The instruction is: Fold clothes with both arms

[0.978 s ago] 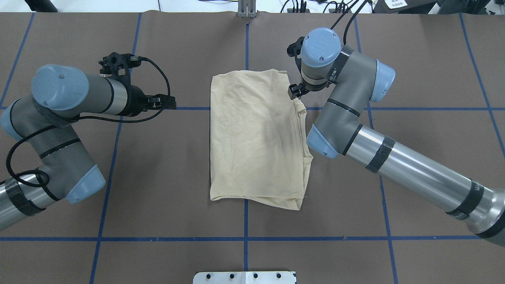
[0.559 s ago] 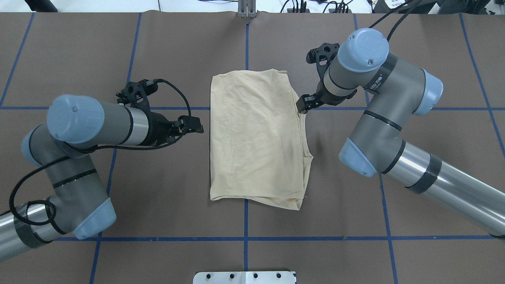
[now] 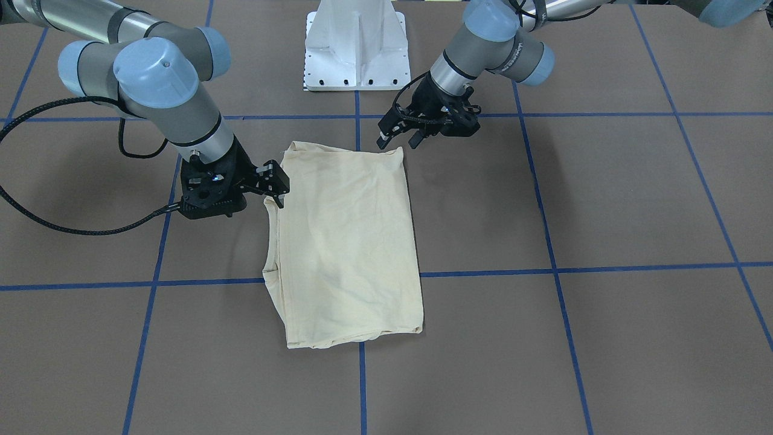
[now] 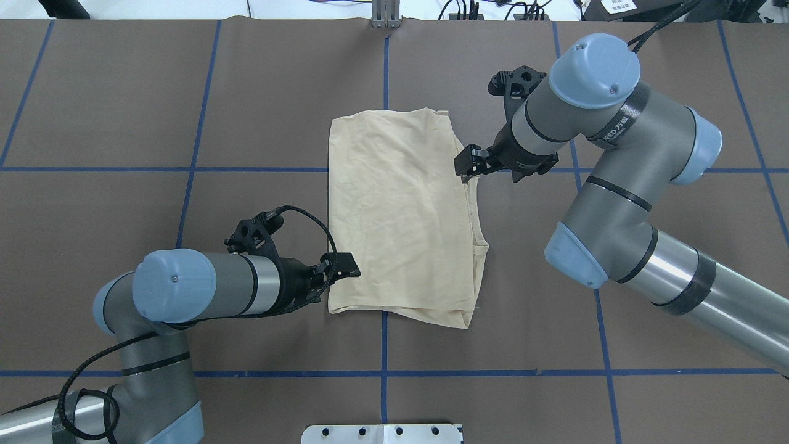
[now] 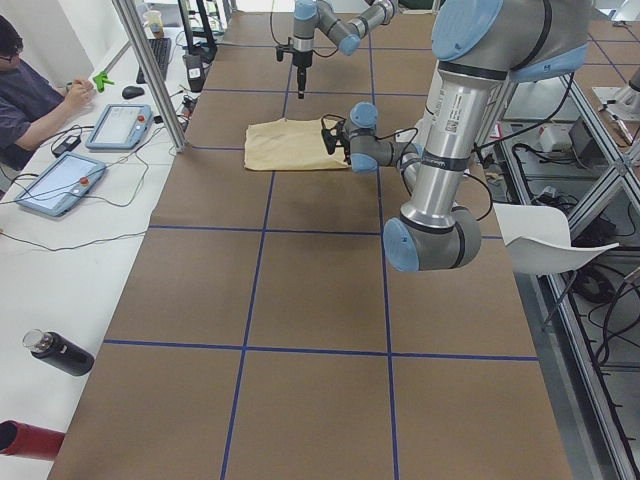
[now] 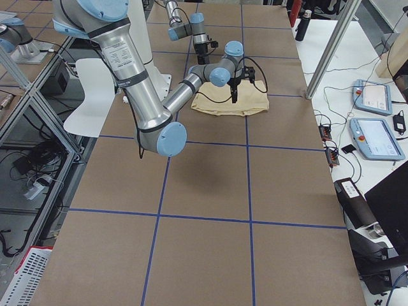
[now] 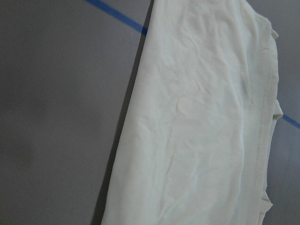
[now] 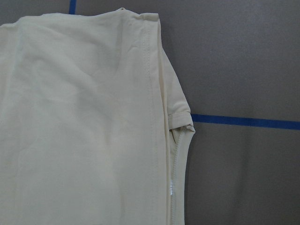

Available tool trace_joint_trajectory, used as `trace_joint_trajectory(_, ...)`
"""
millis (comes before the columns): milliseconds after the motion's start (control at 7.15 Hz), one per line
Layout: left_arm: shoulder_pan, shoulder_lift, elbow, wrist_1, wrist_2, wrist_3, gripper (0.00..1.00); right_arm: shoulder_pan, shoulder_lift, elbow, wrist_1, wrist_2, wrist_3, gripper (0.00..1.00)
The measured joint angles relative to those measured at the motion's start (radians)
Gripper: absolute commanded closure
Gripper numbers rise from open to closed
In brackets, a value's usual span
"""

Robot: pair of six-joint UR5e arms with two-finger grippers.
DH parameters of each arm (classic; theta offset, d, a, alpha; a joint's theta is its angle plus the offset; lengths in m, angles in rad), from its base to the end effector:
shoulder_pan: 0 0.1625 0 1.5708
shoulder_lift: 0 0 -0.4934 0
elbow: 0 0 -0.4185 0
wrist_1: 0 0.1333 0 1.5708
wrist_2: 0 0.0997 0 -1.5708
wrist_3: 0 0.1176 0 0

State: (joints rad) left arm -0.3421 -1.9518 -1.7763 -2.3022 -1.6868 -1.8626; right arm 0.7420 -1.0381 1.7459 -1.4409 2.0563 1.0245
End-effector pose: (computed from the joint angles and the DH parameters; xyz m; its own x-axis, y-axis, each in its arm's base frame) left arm 0.5911 -0.3375 0.3216 0.1603 -0.3604 -0.9189 0.2858 0.9080 -0.3063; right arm -0.4722 -0.5393 0.3110 0.5992 -0.0741 0.7972 -0.0360 0.9922 0.1192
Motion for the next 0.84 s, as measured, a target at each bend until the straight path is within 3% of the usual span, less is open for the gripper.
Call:
trace_joint_trajectory(419, 0.037, -0.017, 0.055, 0.0, 0.043, -0.015, 0.16, -0.001, -0.002, 0.007, -0.001, 0.0, 0.012, 0.0)
trace_joint_trajectory(839, 0.038, -0.022, 0.069, 0.0, 0.044, -0.005, 0.18, -0.001, -0.001, 0.005, -0.001, 0.0, 0.012, 0.0)
